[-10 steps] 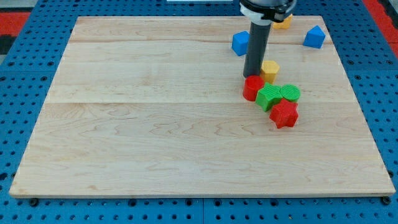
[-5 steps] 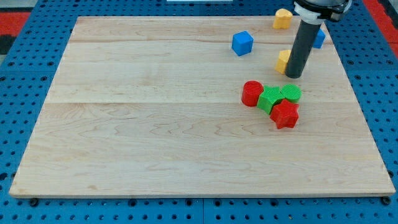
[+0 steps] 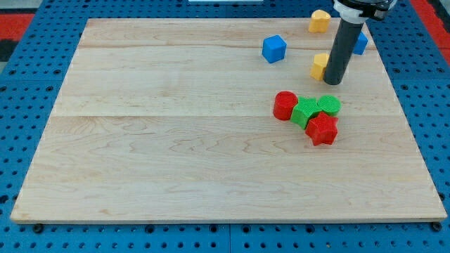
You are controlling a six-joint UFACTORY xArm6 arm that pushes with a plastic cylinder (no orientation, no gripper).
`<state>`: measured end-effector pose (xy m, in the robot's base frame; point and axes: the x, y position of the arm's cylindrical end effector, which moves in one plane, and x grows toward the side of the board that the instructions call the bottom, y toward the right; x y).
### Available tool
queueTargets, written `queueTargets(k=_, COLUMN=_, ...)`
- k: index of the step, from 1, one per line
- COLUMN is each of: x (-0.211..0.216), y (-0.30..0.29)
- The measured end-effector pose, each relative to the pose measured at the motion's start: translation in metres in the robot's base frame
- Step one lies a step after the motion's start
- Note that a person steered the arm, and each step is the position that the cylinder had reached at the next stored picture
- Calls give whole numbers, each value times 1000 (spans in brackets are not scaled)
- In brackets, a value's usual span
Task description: Place the yellow hexagon in between blue blocks
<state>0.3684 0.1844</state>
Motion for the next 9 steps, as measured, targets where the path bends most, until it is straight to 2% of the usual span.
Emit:
queueTargets(k=1, x=0, y=17)
queueTargets(k=2, x=-3, y=2)
queueTargets(k=4, x=-38, y=-7)
queueTargets(k=9, x=-48, y=-8)
